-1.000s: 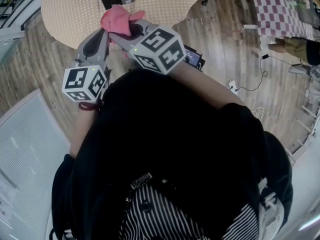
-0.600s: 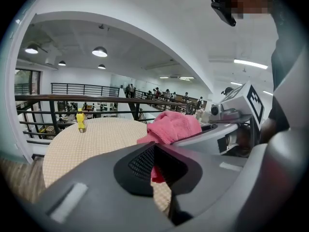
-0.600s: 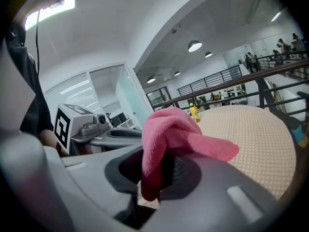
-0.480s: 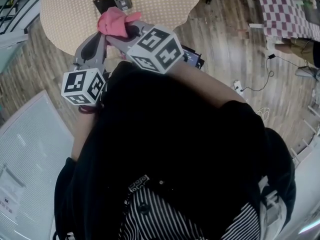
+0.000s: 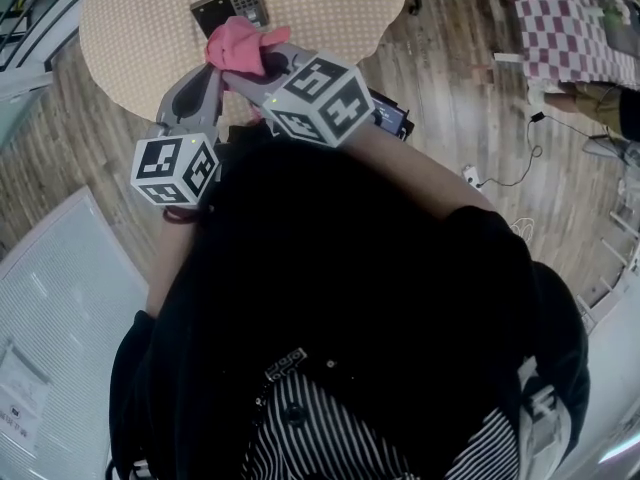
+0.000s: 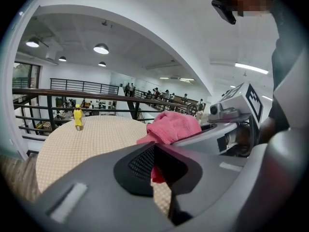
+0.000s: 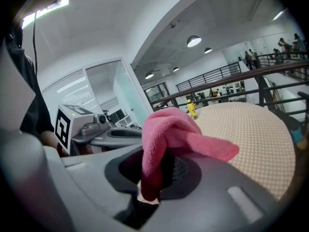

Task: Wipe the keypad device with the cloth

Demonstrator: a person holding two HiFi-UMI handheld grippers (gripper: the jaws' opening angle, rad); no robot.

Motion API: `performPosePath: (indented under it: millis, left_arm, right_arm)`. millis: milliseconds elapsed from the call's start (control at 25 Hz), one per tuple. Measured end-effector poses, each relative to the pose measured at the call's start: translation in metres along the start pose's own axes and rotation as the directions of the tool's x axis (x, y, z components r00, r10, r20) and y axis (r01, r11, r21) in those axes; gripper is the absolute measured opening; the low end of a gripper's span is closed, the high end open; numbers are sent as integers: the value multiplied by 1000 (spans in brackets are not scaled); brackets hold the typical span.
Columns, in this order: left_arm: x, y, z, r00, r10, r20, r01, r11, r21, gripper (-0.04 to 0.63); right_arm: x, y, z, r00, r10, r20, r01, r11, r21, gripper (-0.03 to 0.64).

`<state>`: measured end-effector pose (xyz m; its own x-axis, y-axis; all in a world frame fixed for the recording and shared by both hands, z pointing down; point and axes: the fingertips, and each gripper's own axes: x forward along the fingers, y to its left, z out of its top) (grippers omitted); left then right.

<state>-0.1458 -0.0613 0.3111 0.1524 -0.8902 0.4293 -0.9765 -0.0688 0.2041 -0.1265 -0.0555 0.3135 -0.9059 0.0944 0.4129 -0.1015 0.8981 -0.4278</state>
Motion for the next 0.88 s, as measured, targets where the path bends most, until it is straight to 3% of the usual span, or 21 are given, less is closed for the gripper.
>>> performPosePath:
  millis: [240, 600, 880]
  left_arm:
    - [26, 16, 25, 998, -60, 1, 60, 998, 37, 3]
    - [58, 55, 35, 991, -131, -26, 131, 991, 16, 5]
    - [71, 100, 32, 990, -129, -50, 129, 992, -3, 5]
  right_arm:
    - [8, -26, 27, 998, -53, 42, 52, 998, 29, 63]
    - [45, -59, 33, 996, -80, 30, 76, 990, 115, 63]
    - [90, -72, 40, 998, -66, 7, 65, 989, 132, 63]
